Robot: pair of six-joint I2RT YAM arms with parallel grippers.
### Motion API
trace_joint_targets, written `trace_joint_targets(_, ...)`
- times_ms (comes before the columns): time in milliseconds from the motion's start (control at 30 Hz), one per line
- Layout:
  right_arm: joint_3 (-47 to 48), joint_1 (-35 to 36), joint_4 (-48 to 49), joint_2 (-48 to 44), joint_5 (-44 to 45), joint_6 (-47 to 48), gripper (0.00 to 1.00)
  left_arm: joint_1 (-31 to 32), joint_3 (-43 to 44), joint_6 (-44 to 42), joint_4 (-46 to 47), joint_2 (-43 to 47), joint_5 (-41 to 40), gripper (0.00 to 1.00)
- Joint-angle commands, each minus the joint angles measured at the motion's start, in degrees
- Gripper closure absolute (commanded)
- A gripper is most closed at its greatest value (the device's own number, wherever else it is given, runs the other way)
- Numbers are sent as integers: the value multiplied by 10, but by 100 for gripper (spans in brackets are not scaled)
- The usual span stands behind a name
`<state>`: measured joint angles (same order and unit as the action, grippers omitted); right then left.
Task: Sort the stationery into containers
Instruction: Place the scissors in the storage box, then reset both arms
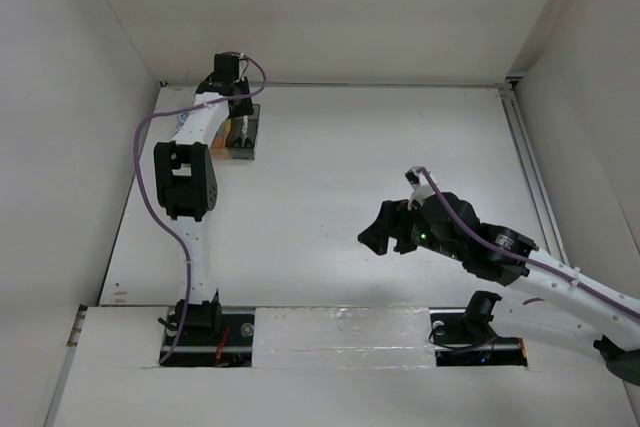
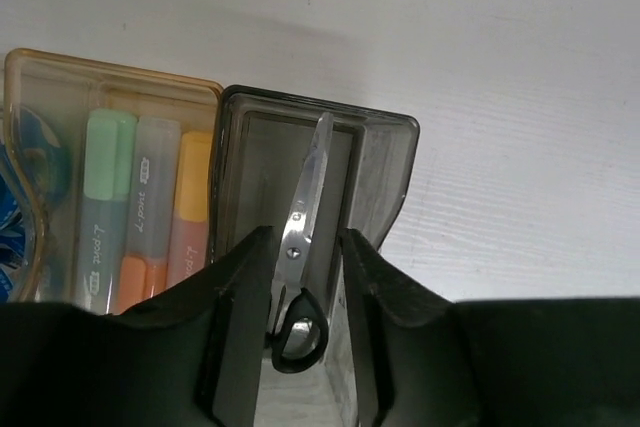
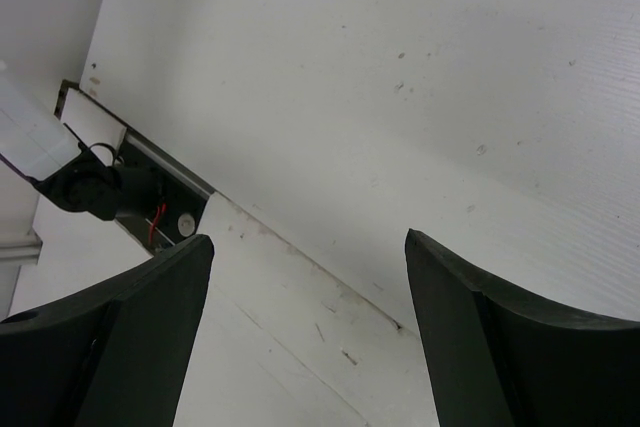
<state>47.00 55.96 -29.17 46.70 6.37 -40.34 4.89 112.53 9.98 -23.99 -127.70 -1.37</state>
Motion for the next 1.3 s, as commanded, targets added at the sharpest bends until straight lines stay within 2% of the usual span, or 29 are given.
trace_joint_targets(0,12,4,25,-12,-7,-2,17,0,29,7,-4,74,12,69)
trace_joint_targets(133,12,4,25,-12,-1,-2,17,6,35,18,-9,122,18,44)
trace_joint_targets(200,12,4,25,-12,12,4,17,13,42,18,-15,161,18,23)
trace_joint_targets(233,21,4,19,-12,12,10,17,14,55,25,-20,174,8,6)
trace_joint_targets(267,26,4,19,-12,22,15,17,19,55,25,-29,200,8,0)
trace_joint_targets(433,66,4,-24,-6,87,37,14,25,44,57,-51,306,-15,0)
trace_joint_targets(467,80,4,-30,-6,99,42,0,25,13,64,-51,329,-21,0)
trace_joint_targets(533,103,4,-44,-6,124,61,0,25,-46,80,-51,437,-21,0)
trace_joint_targets(600,121,4,-59,-6,145,61,0,25,-95,80,-46,467,-26,0)
trace_joint_targets(667,142,4,-84,-6,180,75,0,25,-146,86,-33,558,-31,0)
trace_joint_targets(800,203,4,-129,-6,232,88,0,25,-305,86,-21,715,-43,0)
trace_joint_targets(967,256,4,-181,-32,286,99,0,25,-447,137,-14,919,-101,0)
trace_joint_targets(1100,281,4,-214,-63,305,105,0,25,-527,150,-14,1032,-128,0)
trace_joint_targets(1267,295,4,-226,-102,318,110,0,25,-628,173,10,1151,-116,0)
